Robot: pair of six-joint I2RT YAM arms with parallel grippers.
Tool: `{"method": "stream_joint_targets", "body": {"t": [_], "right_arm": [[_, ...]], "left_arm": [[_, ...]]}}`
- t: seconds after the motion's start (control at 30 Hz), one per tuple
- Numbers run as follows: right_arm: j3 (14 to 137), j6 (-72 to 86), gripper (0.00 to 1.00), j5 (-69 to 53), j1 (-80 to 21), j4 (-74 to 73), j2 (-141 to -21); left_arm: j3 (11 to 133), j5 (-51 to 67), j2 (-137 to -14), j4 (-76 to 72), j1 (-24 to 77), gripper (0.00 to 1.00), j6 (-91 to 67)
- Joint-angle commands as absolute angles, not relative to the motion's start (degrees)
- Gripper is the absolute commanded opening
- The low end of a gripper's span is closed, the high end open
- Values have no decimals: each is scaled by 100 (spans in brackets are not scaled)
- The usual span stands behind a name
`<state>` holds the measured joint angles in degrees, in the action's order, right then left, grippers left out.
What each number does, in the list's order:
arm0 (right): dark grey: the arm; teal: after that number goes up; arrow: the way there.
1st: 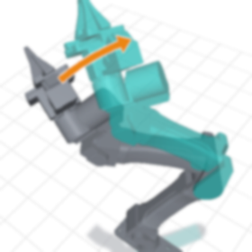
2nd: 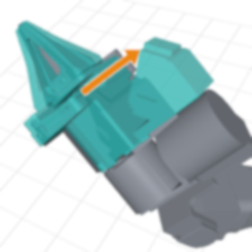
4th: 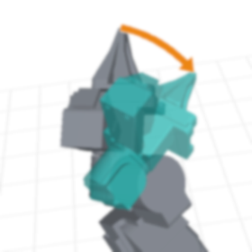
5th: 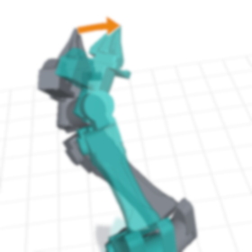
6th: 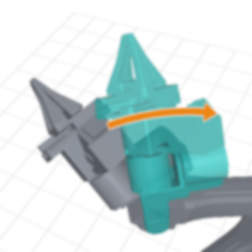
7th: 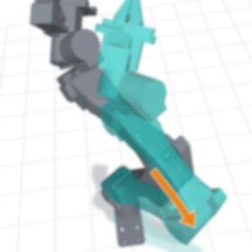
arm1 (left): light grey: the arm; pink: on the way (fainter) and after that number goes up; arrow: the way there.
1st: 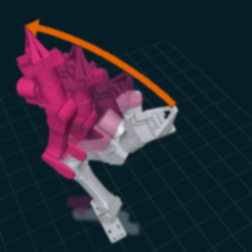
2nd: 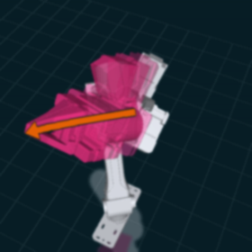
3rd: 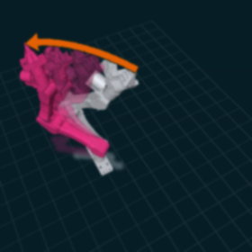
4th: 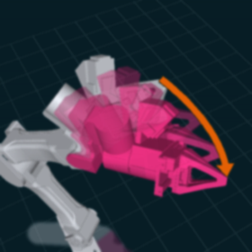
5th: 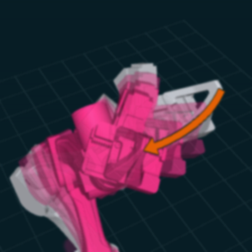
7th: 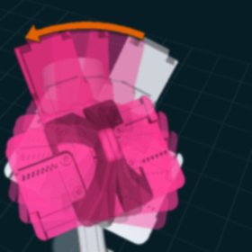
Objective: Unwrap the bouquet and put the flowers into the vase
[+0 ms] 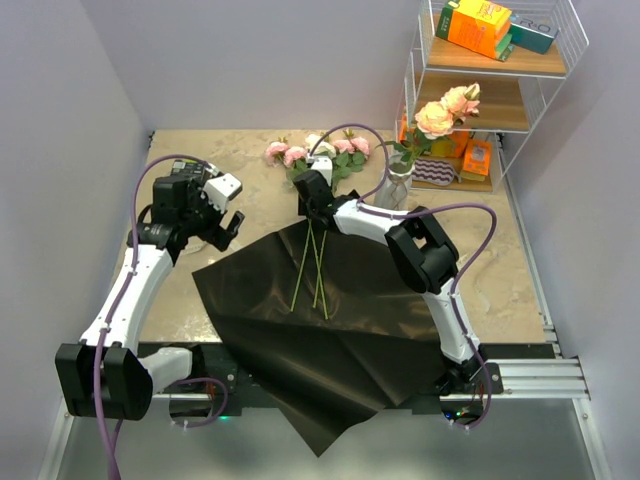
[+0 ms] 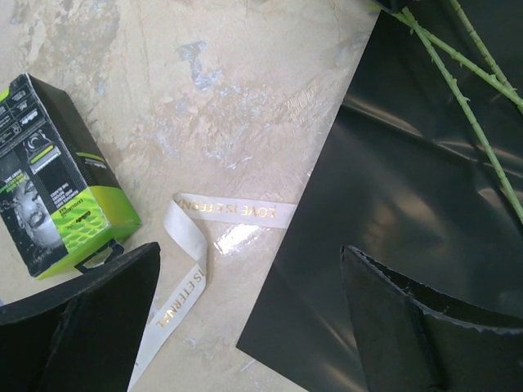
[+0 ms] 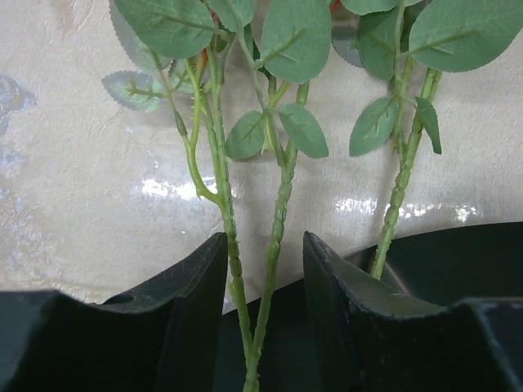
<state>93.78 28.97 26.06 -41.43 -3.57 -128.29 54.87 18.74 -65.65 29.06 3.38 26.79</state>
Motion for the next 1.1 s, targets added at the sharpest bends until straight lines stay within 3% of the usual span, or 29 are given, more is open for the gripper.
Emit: {"method": "stream_joint_targets", "body": {"t": [0.0,1.07], "right_arm": [[9475,3059,46,2698,-4061,-132,-12674],[9826,3243,33,3190,-4236,-422,-13289]], "left_arm": [[5405,1863,-6548,2707,299,96,2769],[5344,1688,-6592,2698,299,96,2883]]}}
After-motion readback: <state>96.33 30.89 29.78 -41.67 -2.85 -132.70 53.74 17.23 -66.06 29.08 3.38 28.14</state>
